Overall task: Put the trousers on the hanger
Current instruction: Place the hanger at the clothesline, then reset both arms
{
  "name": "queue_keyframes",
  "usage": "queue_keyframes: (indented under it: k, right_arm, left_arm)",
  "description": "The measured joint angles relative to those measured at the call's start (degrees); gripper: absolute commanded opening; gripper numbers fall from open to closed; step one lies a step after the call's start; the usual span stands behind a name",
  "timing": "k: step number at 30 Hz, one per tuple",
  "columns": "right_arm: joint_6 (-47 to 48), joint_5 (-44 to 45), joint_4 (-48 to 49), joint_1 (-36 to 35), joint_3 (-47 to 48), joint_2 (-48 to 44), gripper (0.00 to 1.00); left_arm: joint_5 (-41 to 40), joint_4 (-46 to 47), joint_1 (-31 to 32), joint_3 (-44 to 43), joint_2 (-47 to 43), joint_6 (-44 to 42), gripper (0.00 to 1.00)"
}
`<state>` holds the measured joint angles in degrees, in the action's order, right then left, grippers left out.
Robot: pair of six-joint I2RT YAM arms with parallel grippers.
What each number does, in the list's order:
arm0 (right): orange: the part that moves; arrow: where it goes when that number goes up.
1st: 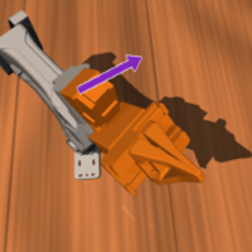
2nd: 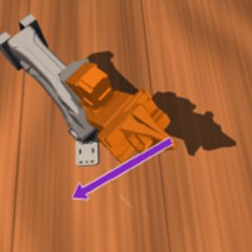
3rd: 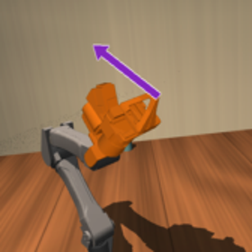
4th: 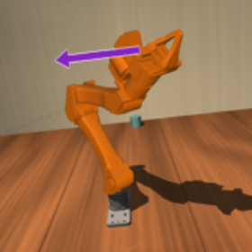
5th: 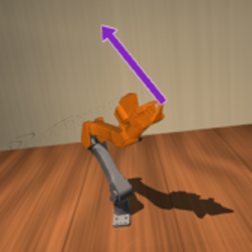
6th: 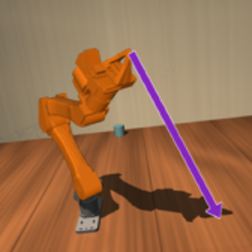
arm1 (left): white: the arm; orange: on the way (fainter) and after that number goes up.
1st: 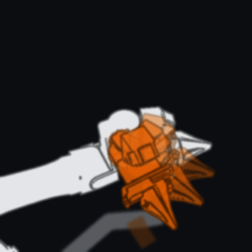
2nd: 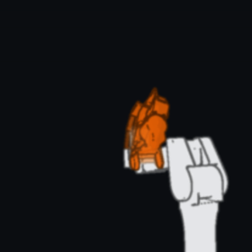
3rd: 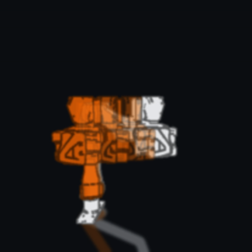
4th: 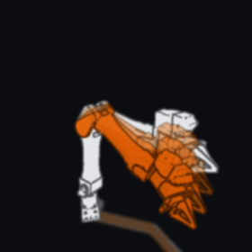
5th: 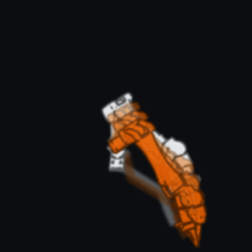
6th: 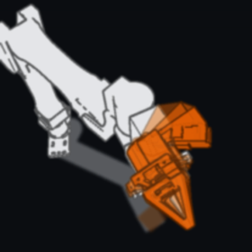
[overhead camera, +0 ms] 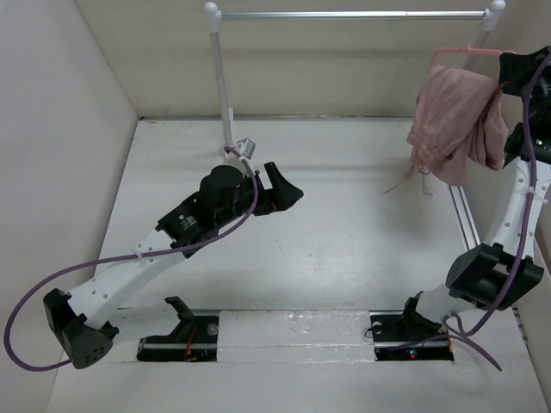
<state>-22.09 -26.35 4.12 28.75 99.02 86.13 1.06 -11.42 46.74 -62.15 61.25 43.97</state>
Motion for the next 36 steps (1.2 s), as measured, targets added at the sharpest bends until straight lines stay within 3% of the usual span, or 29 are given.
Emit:
queue_keyframes:
  k: [1,2,3,4,7,8,11,17,22,25,26,29,32,36]
  right_arm:
    - [0.7,0.7,0.0,-0.2,-0.7,-0.6,0.07]
    - [1.2,1.2,0.0,-0.4,-1.4,-1.0,0.23]
    - [1.6,1.4,-0.2,-0.5,-1.8,-1.4,0.31]
    - [2.1,1.7,-0.3,-0.7,-2.2,-1.5,0.48]
    - [2.9,2.1,-0.9,-0.8,-2.9,-1.6,0.69]
    - [3.1,2.0,-1.2,-0.8,-3.3,-1.7,0.85]
    - [3.4,1.8,-2.5,-0.6,-4.5,-2.3,0.95]
    - [3.5,0.1,-5.6,1.4,-6.1,-5.6,0.98]
    - [3.5,-1.8,-7.2,3.4,-9.3,-12.2,0.94]
    - [2.7,-3.7,-6.9,3.4,-14.4,-17.7,0.76]
    - [2.4,-4.4,-7.0,3.4,-16.1,-19.4,0.57]
    - [1.7,-5.4,-7.6,2.1,-21.2,-24.0,0.18]
    - [1.2,-5.6,-9.1,-1.7,-27.3,-29.1,0.04]
    - [2.0,-5.5,-14.4,-9.2,-33.6,-36.2,0.07]
  left_arm:
    - [0.0,0.1,0.0,0.2,0.0,0.0,0.81]
    - [0.0,0.0,0.0,0.4,0.0,0.1,0.81]
    - [0.0,0.0,0.0,0.6,0.0,0.1,0.81]
    - [0.0,-0.1,0.0,0.7,0.0,0.1,0.81]
    - [0.0,-0.1,0.0,0.7,0.0,0.1,0.81]
    - [0.0,0.0,0.0,0.7,0.0,0.1,0.81]
    - [-0.1,-0.1,0.0,0.7,0.0,0.1,0.81]
    - [-1.2,-0.3,0.0,0.7,0.0,0.0,0.81]
    - [-2.0,-0.5,0.0,0.7,0.0,0.0,0.81]
    - [-2.4,-0.5,0.0,0.7,0.1,0.0,0.81]
    - [-2.6,-0.5,0.0,0.6,0.2,0.0,0.81]
    - [-2.9,-0.5,0.0,0.6,0.7,0.1,0.81]
    - [-3.6,-1.5,0.0,-0.4,1.8,-0.3,0.82]
    - [-5.9,-4.3,0.0,-4.4,4.1,-2.6,0.83]
